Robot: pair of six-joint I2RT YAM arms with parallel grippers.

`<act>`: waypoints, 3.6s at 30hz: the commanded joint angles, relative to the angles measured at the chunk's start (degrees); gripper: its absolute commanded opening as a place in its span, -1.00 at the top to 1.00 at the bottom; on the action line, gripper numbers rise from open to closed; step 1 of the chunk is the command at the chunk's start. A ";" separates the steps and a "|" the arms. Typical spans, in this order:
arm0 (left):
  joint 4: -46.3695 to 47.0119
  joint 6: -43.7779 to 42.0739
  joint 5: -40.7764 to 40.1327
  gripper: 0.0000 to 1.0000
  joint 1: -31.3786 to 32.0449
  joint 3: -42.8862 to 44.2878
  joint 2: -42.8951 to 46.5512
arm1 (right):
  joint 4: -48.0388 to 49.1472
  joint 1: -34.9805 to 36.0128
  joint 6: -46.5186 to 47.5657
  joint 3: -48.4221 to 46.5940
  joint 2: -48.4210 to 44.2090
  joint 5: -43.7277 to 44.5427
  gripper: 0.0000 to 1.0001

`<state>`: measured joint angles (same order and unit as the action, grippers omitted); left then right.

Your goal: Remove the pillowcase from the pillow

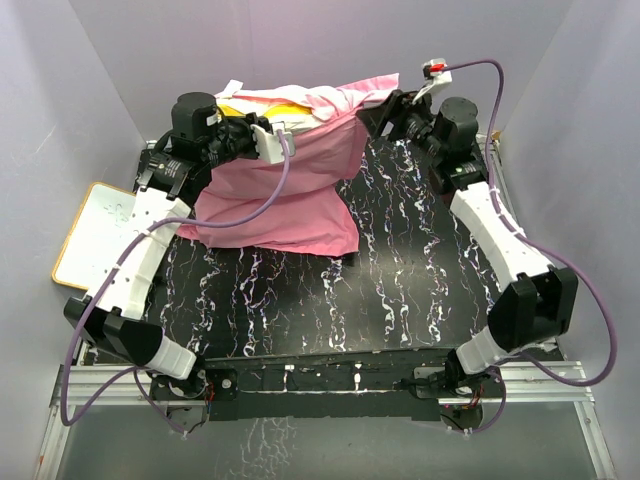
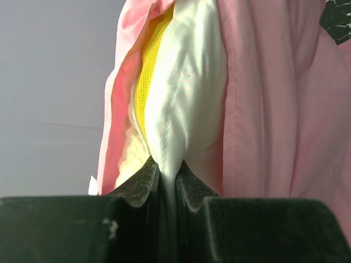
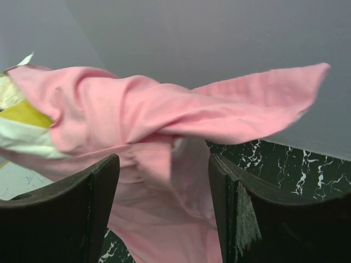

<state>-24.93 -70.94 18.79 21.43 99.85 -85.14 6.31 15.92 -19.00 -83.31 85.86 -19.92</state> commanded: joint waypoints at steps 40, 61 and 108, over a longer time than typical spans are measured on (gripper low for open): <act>-1.15 -1.40 5.78 1.00 0.27 3.59 6.48 | -8.73 -5.70 -23.78 -24.87 16.00 -3.39 -0.24; -1.32 -1.22 6.00 1.00 0.89 3.21 10.16 | -7.94 -8.29 -21.01 -28.41 17.72 12.74 0.85; -0.64 6.83 10.39 1.00 0.89 4.71 11.54 | 0.97 16.13 26.44 -8.59 -3.40 25.68 -0.46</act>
<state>-29.26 -63.35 26.61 22.24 102.67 -76.01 10.57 31.90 2.00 -88.27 78.56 6.00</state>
